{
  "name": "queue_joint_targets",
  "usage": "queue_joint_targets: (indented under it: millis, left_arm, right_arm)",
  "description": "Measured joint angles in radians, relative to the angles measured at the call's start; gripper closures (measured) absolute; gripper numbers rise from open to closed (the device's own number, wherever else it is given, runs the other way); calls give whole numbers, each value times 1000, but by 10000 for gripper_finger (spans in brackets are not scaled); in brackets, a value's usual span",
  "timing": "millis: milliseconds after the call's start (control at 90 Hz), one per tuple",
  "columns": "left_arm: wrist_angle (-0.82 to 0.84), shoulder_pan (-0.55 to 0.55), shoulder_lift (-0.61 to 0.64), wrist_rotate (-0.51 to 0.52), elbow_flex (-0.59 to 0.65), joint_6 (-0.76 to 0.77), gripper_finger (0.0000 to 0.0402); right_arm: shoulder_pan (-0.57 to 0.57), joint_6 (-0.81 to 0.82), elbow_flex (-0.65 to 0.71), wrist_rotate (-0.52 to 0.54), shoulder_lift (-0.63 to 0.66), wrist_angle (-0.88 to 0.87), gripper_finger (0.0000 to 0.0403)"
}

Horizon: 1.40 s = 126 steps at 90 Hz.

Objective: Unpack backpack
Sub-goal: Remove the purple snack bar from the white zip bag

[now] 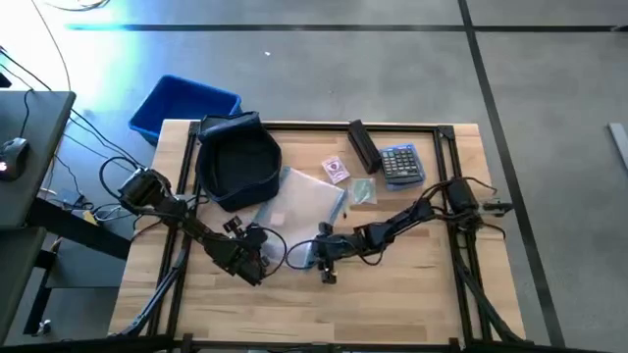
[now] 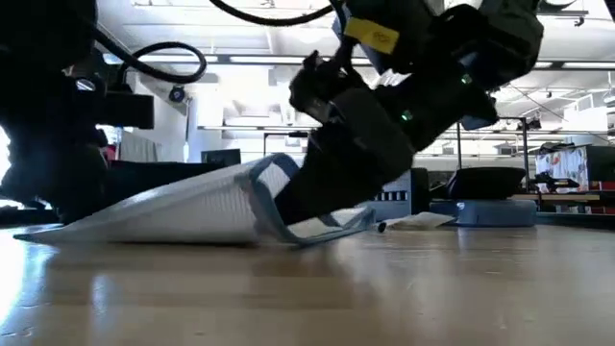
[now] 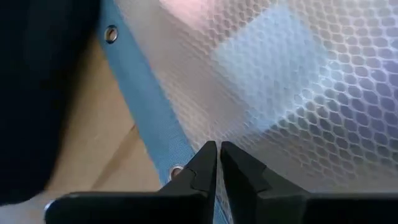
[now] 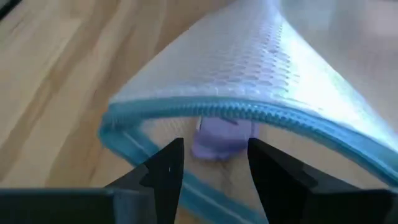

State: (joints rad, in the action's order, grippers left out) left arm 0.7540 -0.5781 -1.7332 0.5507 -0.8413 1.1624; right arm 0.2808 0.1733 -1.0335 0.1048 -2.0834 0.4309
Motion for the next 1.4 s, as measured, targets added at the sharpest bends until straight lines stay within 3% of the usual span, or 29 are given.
queue_joint_targets:
  millis: [311,500,656,867,989,1178,1400]
  left_arm:
    - [-19,13,1,-5,1,-42,401]
    - [-28,15,0,-1,1,-57,401]
    - [-35,15,-1,7,2,-83,401]
    - [-37,15,-3,28,3,-84,402]
    - [-34,15,-3,39,3,-83,402]
    - [-20,15,-4,57,4,-75,402]
    - [0,15,-4,62,4,-65,402]
  right_arm:
    - [1,-17,-9,48,-10,17,176]
    - [-13,-24,-12,86,-41,43,178]
    - [-23,-21,-38,76,-64,11,216]
    - [-27,-48,-106,71,-64,-142,336]
    - [-19,-79,-159,66,-62,-251,382]
    - [0,-125,-229,68,-51,-442,399]
    - [33,-123,-227,101,47,-726,400]
